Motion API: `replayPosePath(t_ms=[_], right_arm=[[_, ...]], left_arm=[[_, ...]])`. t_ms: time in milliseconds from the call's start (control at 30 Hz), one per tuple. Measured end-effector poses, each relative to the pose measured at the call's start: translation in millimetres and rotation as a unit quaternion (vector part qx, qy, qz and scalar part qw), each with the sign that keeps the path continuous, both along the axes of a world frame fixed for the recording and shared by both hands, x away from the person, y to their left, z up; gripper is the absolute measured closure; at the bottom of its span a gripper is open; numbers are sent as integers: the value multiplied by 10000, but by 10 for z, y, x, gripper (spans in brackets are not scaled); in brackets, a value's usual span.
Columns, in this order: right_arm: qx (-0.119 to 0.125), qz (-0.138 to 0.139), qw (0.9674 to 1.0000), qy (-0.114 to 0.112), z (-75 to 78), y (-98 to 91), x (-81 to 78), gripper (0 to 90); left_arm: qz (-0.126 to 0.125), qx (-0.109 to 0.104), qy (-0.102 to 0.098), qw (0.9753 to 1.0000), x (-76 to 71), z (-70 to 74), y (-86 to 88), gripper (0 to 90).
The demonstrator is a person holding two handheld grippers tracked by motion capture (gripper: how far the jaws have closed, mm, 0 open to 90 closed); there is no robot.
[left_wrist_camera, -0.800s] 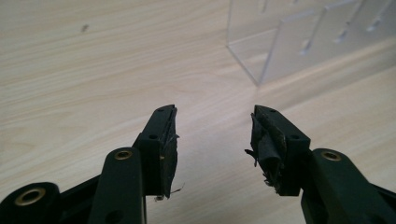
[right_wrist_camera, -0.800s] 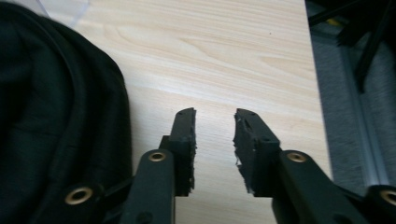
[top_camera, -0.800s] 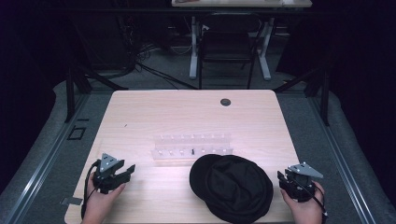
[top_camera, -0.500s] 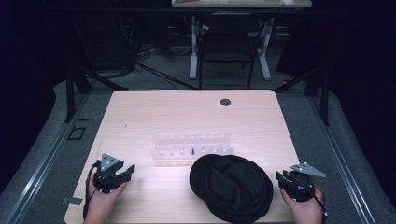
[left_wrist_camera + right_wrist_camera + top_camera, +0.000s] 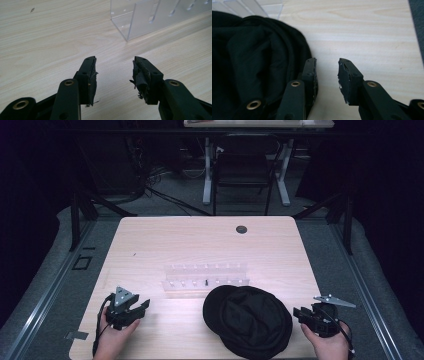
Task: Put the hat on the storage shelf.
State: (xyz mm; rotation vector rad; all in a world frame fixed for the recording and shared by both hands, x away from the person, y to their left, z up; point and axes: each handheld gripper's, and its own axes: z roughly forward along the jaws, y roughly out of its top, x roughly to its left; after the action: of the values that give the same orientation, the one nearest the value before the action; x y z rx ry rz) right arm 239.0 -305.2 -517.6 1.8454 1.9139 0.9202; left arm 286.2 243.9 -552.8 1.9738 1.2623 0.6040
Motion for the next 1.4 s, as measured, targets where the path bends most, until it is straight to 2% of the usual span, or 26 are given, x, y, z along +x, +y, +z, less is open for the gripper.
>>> replayPosePath(t_ms=[100, 133, 367, 400, 433, 467, 500, 533, 600, 667, 867, 933, 1100, 1200, 1233, 1300, 1333, 1400], right_arm=[[115, 112, 9996, 223, 8, 53, -45, 655], [138, 143, 9991, 368, 6, 83, -78, 649], [129, 146, 9982, 567, -43, 109, -134, 632], [232, 195, 9976, 619, -71, 97, -120, 714], [232, 195, 9976, 619, -71, 97, -120, 714], [401, 244, 9965, 690, -96, 89, -95, 784], [401, 244, 9965, 690, -96, 89, -95, 784], [449, 321, 9958, 733, -111, 87, -63, 830], [432, 394, 9953, 778, -111, 84, -25, 864], [435, 385, 9954, 757, -105, 85, -6, 871], [214, 337, 9966, 725, -37, 21, 160, 877], [147, 314, 9964, 771, -25, -36, 260, 875], [21, 317, 9958, 856, -18, -86, 378, 866], [-102, 416, 9935, 1055, -2, -83, 433, 842], [-237, 443, 9921, 1148, 8, -70, 450, 820], [-258, 456, 9914, 1201, 17, -65, 455, 811], [-325, 451, 9893, 1351, 32, -59, 461, 796], [-345, 461, 9883, 1410, 40, -57, 462, 789]], left_arm=[[12, -13, 11, 10000, -3, 1, 9, 532], [4, 6, 32, 10000, -4, 0, 10, 532], [-13, 24, 57, 10000, -7, -12, -11, 530], [-31, 29, 65, 10000, -4, -15, -17, 530], [-31, 29, 65, 10000, -4, -15, -17, 530], [-32, 29, 64, 10000, -4, -16, -21, 530], [-32, 29, 64, 10000, -4, -16, -21, 530], [-38, 40, 59, 10000, -6, -14, -22, 530], [-34, 38, 55, 10000, -5, -16, -24, 530], [-35, 38, 59, 10000, -3, -18, -24, 530], [-56, 43, 77, 9999, -2, -20, -30, 532], [-58, 46, 81, 9999, -2, -21, -29, 532], [-38, 24, 79, 10000, -4, -20, -26, 532], [-45, 34, 90, 9999, -3, -22, -25, 532], [-49, 47, 93, 9999, -3, -22, -26, 532], [-49, 54, 93, 9999, -3, -23, -27, 532], [-65, 75, 102, 9999, -6, -22, -24, 532], [-62, 74, 104, 9999, -6, -22, -24, 532]])
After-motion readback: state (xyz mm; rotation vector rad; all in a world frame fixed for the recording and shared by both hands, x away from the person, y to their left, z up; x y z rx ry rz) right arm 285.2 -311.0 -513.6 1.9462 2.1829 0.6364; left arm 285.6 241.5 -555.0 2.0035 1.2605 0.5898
